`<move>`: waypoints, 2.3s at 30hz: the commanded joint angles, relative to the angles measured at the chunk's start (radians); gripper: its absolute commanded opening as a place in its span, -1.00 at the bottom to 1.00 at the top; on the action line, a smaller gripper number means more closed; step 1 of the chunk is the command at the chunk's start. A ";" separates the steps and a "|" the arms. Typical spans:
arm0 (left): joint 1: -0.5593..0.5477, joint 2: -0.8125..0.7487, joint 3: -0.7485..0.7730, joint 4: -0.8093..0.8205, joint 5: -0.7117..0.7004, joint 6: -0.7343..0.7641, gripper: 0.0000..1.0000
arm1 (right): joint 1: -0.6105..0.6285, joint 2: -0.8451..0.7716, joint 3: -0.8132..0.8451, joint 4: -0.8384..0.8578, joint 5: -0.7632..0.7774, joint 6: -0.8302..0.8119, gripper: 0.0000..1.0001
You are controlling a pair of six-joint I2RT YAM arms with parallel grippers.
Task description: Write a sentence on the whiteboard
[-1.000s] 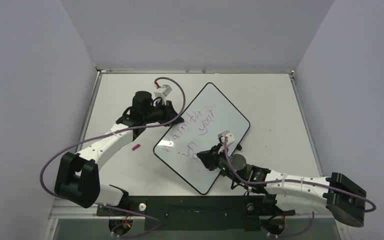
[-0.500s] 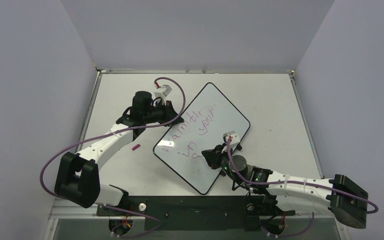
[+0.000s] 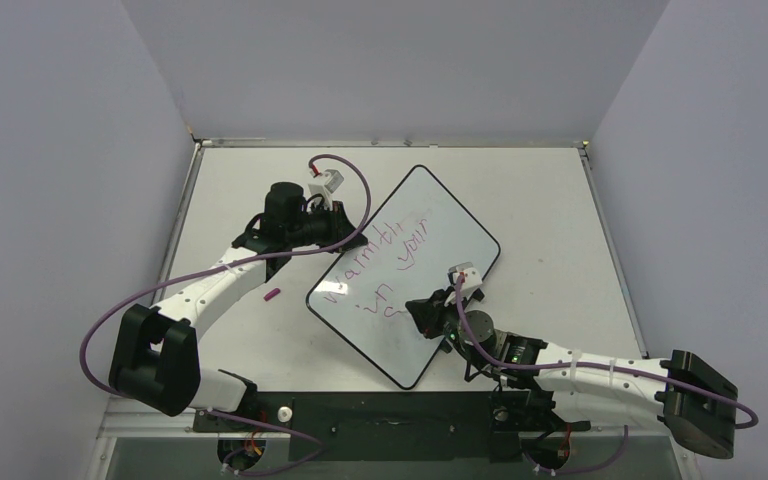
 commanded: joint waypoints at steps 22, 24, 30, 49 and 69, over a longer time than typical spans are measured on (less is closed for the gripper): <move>0.008 -0.033 0.002 0.066 -0.063 0.076 -1.00 | 0.004 -0.003 0.004 -0.154 -0.052 -0.083 -1.00; 0.009 -0.035 0.002 0.066 -0.064 0.076 -1.00 | 0.003 -0.012 0.000 -0.151 -0.065 -0.081 -1.00; 0.009 -0.034 0.004 0.066 -0.065 0.078 -1.00 | 0.017 -0.017 -0.005 -0.140 -0.095 -0.073 -1.00; 0.008 -0.031 0.005 0.069 -0.057 0.075 -1.00 | 0.055 0.004 0.158 -0.039 -0.165 -0.132 -1.00; 0.007 -0.032 0.001 0.080 -0.053 0.067 -1.00 | -0.084 -0.022 0.142 -0.145 -0.065 -0.138 -1.00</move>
